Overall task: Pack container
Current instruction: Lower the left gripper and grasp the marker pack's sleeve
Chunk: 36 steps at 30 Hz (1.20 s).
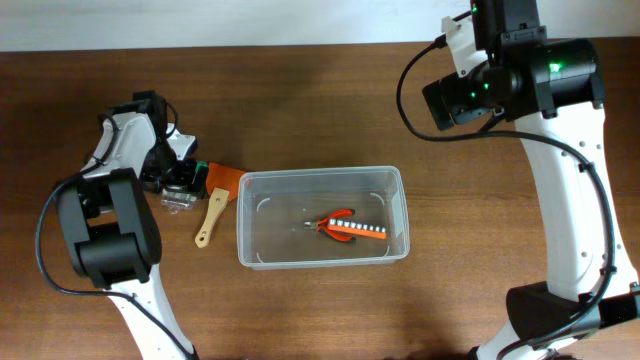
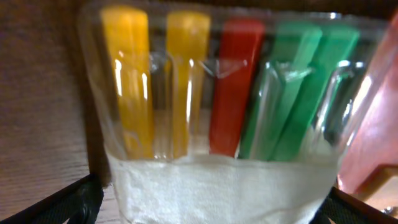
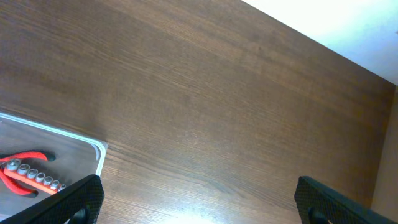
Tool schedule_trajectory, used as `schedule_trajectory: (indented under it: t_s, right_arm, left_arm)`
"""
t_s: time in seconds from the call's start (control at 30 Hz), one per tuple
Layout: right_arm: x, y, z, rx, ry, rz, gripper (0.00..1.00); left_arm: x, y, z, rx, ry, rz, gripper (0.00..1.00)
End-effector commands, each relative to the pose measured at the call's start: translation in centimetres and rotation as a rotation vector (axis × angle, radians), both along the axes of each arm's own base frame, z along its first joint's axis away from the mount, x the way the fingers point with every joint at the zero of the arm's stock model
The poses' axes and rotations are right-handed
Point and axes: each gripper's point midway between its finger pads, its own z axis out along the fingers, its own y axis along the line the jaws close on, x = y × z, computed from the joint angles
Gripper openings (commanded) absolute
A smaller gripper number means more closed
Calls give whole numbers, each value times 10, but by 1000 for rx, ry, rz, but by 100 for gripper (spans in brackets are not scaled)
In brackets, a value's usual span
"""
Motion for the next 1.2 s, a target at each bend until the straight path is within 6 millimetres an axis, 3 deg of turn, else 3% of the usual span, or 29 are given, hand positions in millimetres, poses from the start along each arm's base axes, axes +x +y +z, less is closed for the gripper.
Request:
schedule_trajectory:
  t_s: [0.0, 0.27, 0.43, 0.77, 1.17]
  right_arm:
    - [1, -3, -1, 7, 1, -11, 99]
    - [0, -3, -1, 6, 3, -11, 99]
    - [0, -3, -1, 6, 3, -11, 99]
    - [1, -6, -1, 4, 0, -18, 99]
    - [1, -6, 0, 1, -2, -20, 99]
  left_arm:
    - [1, -2, -9, -17, -1, -13, 99]
    - [-4, -4, -16, -21, 24, -4, 89]
    - [-5, -4, -16, -22, 28, -4, 73]
    - [-7, -5, -16, -26, 34, -4, 56]
    - [-8, -5, -15, -27, 42, -4, 15]
